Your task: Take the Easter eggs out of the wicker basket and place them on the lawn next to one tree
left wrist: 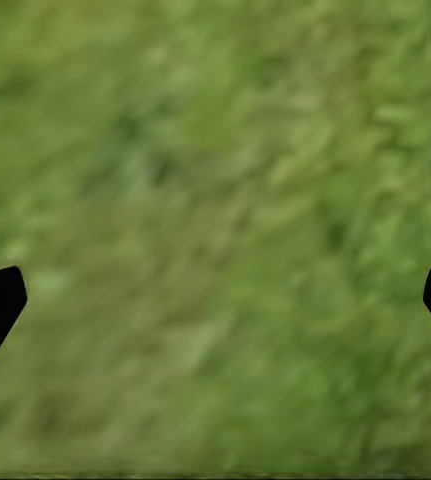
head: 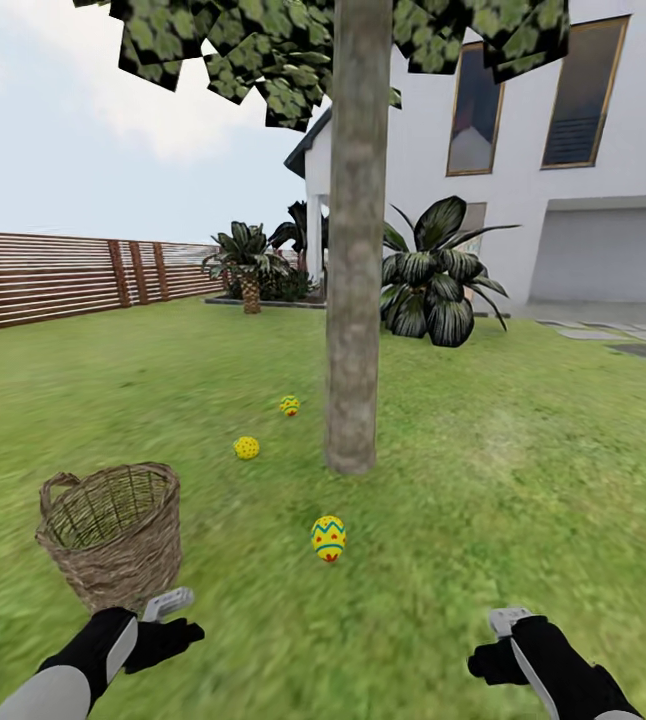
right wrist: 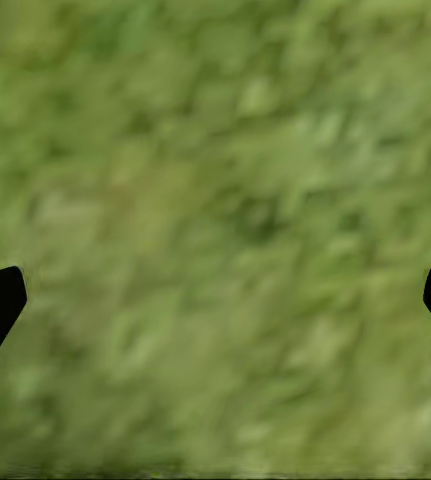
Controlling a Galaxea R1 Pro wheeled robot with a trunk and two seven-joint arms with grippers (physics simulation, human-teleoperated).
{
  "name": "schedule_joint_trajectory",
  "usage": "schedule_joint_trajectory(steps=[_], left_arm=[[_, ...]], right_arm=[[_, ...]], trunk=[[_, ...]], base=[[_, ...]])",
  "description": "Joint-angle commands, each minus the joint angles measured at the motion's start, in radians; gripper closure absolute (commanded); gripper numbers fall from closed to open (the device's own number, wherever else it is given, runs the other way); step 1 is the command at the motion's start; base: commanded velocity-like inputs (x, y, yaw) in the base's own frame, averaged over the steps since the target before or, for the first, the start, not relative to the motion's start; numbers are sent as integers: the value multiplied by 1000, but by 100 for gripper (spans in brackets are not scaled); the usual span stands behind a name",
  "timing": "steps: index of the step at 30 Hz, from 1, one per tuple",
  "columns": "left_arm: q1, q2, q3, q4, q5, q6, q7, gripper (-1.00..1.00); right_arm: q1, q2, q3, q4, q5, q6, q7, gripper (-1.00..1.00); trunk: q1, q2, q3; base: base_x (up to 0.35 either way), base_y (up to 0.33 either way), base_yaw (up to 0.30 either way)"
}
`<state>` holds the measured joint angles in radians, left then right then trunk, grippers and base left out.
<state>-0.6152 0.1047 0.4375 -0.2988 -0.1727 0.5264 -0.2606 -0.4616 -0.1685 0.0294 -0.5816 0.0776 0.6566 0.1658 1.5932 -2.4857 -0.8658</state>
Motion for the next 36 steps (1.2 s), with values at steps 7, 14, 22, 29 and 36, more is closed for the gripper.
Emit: schedule_joint_trajectory(steps=[7,14,22,29,36], left_arm=[[-1,3,10,0,-8,4,-9,-100],[-1,4,11,0,-8,3,-9,-100],[-1,2,10,0,-10,3,-8,-100],[-1,-3,7,4,-11,5,-8,-100],[0,-8,7,34,-12,5,-4,-100]], right_arm=[[0,-1,3,1,10,5,4,-100],[0,-2,2,3,10,5,0,-100],[0,-2,2,5,11,5,0,-100],[0,2,3,5,10,5,0,-100],[0,18,6,49,8,-2,5,-100]], trunk=[[-28,49,21],[-55,98,43],[-85,154,68],[-112,203,90],[-139,252,112]], base=[[-327,63,0],[-240,140,0],[-16,13,0],[0,0,0],[0,0,0]])
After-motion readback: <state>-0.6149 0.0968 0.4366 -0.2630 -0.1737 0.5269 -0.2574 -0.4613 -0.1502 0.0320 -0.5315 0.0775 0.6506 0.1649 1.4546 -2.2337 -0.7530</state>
